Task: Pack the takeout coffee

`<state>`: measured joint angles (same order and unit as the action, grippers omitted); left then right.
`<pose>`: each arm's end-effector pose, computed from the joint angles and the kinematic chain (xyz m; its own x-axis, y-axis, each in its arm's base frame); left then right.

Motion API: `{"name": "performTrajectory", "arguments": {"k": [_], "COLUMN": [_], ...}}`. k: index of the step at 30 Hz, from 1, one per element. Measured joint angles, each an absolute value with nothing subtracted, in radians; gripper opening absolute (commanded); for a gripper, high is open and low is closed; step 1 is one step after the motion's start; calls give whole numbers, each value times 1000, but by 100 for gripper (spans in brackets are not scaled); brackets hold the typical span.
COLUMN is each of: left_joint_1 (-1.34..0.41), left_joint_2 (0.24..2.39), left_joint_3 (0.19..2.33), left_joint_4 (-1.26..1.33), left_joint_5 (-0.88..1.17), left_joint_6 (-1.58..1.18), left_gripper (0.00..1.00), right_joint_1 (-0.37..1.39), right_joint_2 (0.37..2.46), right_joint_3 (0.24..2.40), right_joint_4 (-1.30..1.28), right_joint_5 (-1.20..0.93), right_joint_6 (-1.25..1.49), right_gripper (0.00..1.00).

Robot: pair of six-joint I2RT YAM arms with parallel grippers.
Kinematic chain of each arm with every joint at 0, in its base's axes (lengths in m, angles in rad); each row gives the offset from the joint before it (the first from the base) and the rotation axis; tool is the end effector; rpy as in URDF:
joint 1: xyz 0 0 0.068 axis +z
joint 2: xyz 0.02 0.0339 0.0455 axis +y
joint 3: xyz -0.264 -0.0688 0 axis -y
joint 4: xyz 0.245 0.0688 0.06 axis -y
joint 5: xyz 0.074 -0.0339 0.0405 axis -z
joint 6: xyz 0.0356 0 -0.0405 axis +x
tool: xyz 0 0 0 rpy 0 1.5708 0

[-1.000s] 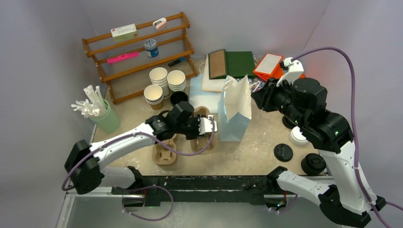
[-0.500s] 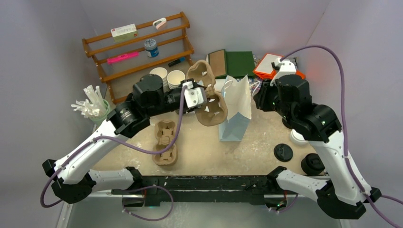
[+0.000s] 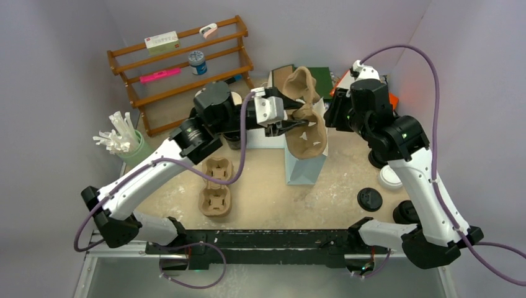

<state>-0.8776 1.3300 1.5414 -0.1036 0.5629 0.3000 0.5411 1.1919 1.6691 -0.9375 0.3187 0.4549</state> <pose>0.1691 -0.2333 0.4912 0.3581 -0.0400 -0.9328 0.9250 0.1509 0.3487 0.1849 0.0981 0.4767 -0.4512 0.2156 -0.8660 -0.0560 0.9616 0.2686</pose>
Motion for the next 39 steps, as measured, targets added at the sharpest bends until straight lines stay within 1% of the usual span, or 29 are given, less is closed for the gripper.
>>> {"name": "performTrajectory", "arguments": {"k": [4, 7, 12, 13, 20, 28, 35, 39], "left_joint_1": [-878, -878, -878, -878, -878, -876, -874, -837], "left_joint_2": [1417, 1469, 1492, 1492, 1527, 1578, 1539, 1483], "left_joint_3": [1546, 1546, 1517, 1510, 1495, 1502, 1503, 1478], "left_joint_4": [-1, 71, 199, 220, 306, 290, 223, 217], "left_joint_5": [601, 630, 650, 649, 619, 617, 656, 683], "left_joint_6": [257, 205, 147, 144, 139, 39, -94, -169], "left_gripper": [39, 39, 39, 39, 39, 37, 36, 35], "right_joint_1": [447, 411, 406, 405, 405, 402, 400, 400], "right_joint_2": [1200, 1200, 1187, 1182, 1126, 1110, 1101, 1082], "right_joint_3": [1659, 1654, 1619, 1611, 1572, 1548, 1522, 1492], "right_joint_4": [-922, -911, -884, -883, -876, -875, -844, -817], "right_joint_5": [276, 238, 190, 188, 187, 192, 192, 195], "right_joint_6": [481, 502, 538, 542, 566, 564, 561, 557], "right_gripper": [37, 26, 2, 0, 0, 0, 0, 0]}}
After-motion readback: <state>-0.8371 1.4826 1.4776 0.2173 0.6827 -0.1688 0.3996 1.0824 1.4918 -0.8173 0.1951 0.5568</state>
